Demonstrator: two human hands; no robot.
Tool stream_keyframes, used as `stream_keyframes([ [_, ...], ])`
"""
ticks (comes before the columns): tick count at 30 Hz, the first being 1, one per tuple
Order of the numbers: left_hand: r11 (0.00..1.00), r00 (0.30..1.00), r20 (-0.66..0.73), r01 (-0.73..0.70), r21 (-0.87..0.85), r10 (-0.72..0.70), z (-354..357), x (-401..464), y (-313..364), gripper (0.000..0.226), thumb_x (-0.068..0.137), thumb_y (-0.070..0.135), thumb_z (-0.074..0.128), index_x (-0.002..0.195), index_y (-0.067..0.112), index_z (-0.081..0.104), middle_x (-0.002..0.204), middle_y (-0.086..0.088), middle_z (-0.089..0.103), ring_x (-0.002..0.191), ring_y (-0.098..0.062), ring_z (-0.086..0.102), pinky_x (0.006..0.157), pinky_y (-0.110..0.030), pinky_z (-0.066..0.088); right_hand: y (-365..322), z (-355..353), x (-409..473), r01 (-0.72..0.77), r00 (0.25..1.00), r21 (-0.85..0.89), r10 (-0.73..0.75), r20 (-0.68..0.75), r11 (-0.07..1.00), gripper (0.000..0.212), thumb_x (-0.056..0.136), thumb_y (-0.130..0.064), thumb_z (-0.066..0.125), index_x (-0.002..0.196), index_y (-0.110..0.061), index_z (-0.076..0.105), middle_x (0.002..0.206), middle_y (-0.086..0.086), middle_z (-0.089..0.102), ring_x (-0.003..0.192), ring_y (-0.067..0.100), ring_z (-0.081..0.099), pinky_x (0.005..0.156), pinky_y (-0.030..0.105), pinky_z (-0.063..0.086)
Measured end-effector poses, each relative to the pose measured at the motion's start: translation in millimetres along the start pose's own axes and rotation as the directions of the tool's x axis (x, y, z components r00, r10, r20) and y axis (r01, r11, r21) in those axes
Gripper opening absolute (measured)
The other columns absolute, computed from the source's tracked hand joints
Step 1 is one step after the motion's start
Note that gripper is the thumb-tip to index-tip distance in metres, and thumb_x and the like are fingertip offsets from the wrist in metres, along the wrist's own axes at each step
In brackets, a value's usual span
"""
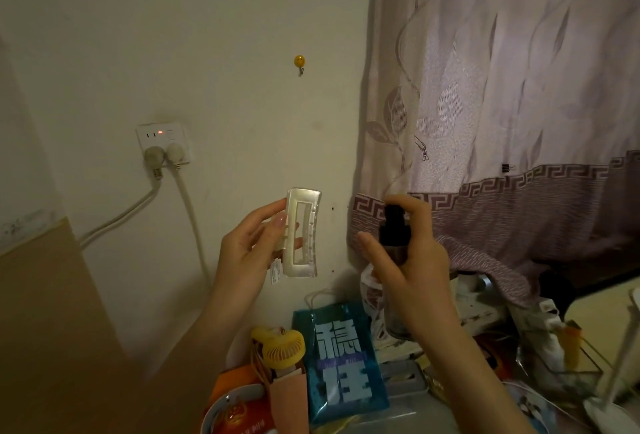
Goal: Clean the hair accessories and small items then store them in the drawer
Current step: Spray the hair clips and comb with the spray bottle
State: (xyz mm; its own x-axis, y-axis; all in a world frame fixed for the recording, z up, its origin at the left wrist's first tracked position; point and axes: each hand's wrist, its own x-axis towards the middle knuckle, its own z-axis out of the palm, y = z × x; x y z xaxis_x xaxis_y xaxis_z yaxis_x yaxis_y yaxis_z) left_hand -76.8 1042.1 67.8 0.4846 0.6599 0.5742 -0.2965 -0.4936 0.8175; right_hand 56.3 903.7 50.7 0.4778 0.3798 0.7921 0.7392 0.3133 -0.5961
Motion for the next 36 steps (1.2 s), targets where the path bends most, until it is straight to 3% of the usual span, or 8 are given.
stream_keyframes([
  [6,1.0,1.0,0.001,-0.009,-0.01,0.009,-1,0,-1,0.033,0.089,0.028,0.049,0.119,0.024,0.061,0.102,0.009,0.072,0.091,-0.013,0.07,0.072,-0.027,0.058,2,6,5,-0.014,1.0,-0.031,0.015,0.022,0.999,0.034,0.088,-0.028,0.061,0.108,-0.042,0.038,0.095,-0.001,0.062,0.076,0.012,0.065,0.067,0.035,0.057],
  [13,1.0,1.0,0.009,-0.019,-0.022,0.019,-4,0,-1,0.027,0.091,0.026,0.048,0.114,0.03,0.062,0.1,0.009,0.072,0.091,-0.012,0.07,0.071,-0.025,0.057,6,9,5,-0.058,0.998,-0.029,0.058,-0.001,0.998,0.025,0.09,-0.024,0.06,0.098,-0.037,0.04,0.087,0.004,0.063,0.068,0.017,0.063,0.06,0.037,0.054],
  [17,0.999,1.0,0.005,-0.022,-0.027,0.022,-6,0,-1,0.033,0.086,0.032,0.049,0.117,0.027,0.062,0.101,0.007,0.072,0.091,-0.015,0.07,0.072,-0.026,0.057,8,8,2,-0.063,0.998,0.009,0.063,0.016,0.998,0.024,0.088,-0.027,0.059,0.102,-0.036,0.041,0.081,0.002,0.061,0.063,0.016,0.061,0.058,0.037,0.054],
  [23,0.998,1.0,-0.004,-0.013,-0.056,0.013,-2,-4,-5,0.032,0.085,0.036,0.049,0.113,0.03,0.062,0.103,0.008,0.071,0.095,-0.014,0.069,0.077,-0.03,0.057,8,8,-15,-0.119,0.992,0.197,0.107,0.069,0.973,0.057,0.075,-0.035,0.066,0.123,-0.041,0.037,0.092,0.004,0.064,0.076,0.019,0.066,0.064,0.025,0.057],
  [28,0.996,1.0,0.015,0.026,-0.084,-0.025,9,-14,-10,0.027,0.089,0.03,0.048,0.113,0.031,0.061,0.099,0.014,0.072,0.092,-0.009,0.069,0.071,-0.023,0.056,16,13,-36,-0.208,0.976,0.247,0.184,0.117,0.946,0.092,0.064,-0.047,0.078,0.139,-0.048,0.026,0.1,-0.007,0.067,0.091,0.015,0.068,0.082,0.041,0.057],
  [30,0.994,0.999,0.019,0.047,-0.099,-0.045,15,-20,-12,0.025,0.091,0.026,0.048,0.111,0.032,0.062,0.098,0.014,0.072,0.091,-0.008,0.069,0.07,-0.022,0.056,17,15,-45,-0.242,0.967,0.264,0.212,0.139,0.933,0.097,0.063,-0.041,0.081,0.141,-0.049,0.024,0.108,-0.017,0.065,0.101,0.012,0.066,0.089,0.036,0.055],
  [33,0.987,0.996,0.032,0.086,-0.134,-0.082,22,-29,-16,0.025,0.087,0.033,0.05,0.109,0.035,0.063,0.097,0.014,0.072,0.09,-0.008,0.069,0.067,-0.021,0.056,16,17,-58,-0.278,0.958,0.261,0.248,0.145,0.924,0.1,0.065,-0.024,0.082,0.142,-0.045,0.023,0.116,-0.031,0.059,0.11,-0.004,0.058,0.089,0.016,0.049],
  [36,0.98,0.993,0.044,0.115,-0.16,-0.109,27,-37,-19,0.031,0.08,0.039,0.05,0.109,0.035,0.063,0.098,0.013,0.072,0.091,-0.009,0.069,0.068,-0.022,0.056,16,18,-68,-0.305,0.951,0.273,0.279,0.132,0.912,0.095,0.068,-0.013,0.081,0.141,-0.042,0.027,0.118,-0.036,0.056,0.113,-0.006,0.056,0.089,0.013,0.048],
])
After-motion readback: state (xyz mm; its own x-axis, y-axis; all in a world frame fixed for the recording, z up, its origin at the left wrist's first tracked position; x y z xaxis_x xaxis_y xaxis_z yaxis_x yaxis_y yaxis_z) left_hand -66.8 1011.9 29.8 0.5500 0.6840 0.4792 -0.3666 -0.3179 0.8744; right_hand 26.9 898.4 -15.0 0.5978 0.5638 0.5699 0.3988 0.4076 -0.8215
